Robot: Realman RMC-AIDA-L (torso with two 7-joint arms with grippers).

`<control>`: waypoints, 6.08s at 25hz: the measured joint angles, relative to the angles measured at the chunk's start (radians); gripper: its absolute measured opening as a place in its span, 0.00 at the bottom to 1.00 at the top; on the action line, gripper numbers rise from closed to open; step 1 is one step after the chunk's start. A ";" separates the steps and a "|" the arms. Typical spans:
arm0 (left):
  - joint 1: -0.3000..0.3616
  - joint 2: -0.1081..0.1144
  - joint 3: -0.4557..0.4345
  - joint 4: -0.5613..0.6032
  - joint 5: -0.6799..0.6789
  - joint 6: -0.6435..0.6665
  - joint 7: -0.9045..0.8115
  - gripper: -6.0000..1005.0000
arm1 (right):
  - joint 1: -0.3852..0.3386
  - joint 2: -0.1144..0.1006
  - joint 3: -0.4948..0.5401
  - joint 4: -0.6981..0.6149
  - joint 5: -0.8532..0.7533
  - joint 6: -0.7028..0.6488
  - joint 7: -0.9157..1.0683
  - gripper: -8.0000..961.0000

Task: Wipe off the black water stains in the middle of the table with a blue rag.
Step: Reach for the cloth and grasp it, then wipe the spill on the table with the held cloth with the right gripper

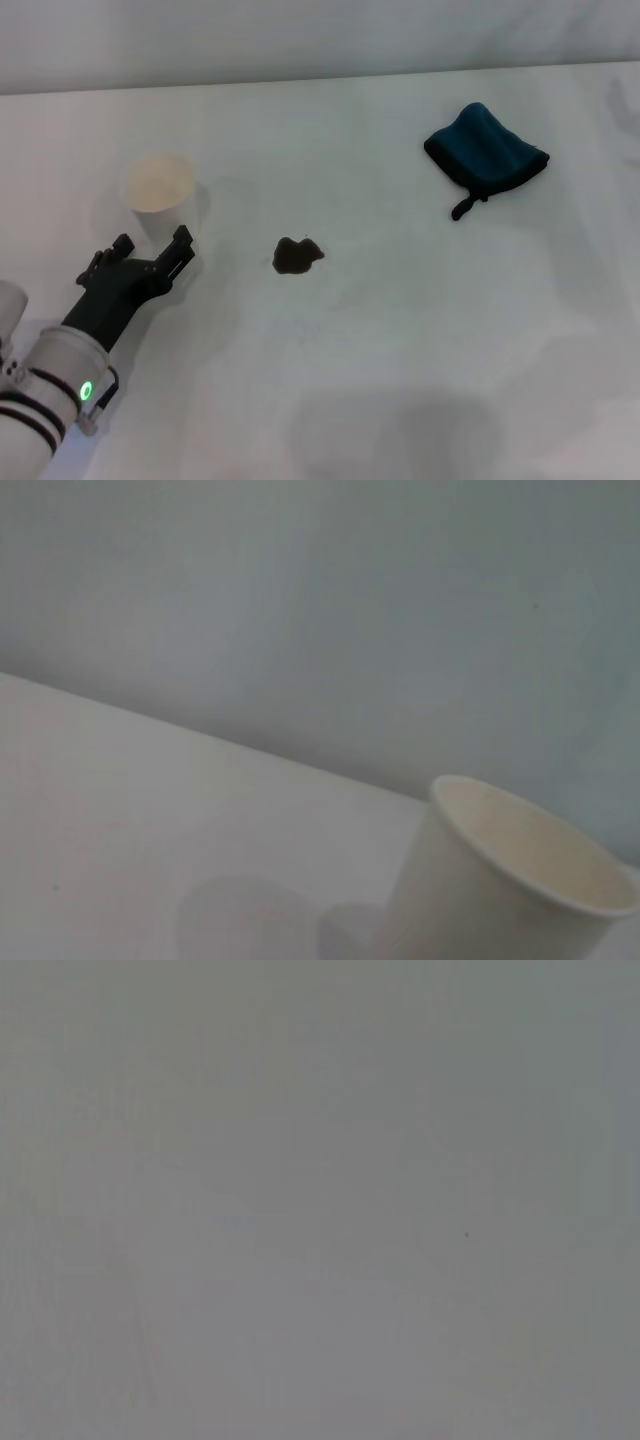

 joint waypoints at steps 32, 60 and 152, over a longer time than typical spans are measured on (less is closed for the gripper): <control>0.153 0.000 -0.046 -0.176 -0.076 0.506 -0.074 0.88 | 0.119 -0.074 -0.538 -0.900 -1.794 0.047 1.852 0.82; 0.069 -0.007 -0.099 -0.209 -0.214 0.446 -0.195 0.88 | 0.357 0.003 -0.685 -0.488 -2.056 -0.154 2.085 0.83; -0.021 0.006 -0.092 -0.378 -0.124 0.409 -0.334 0.88 | 0.139 0.018 -1.475 -0.618 -1.147 -0.347 1.723 0.10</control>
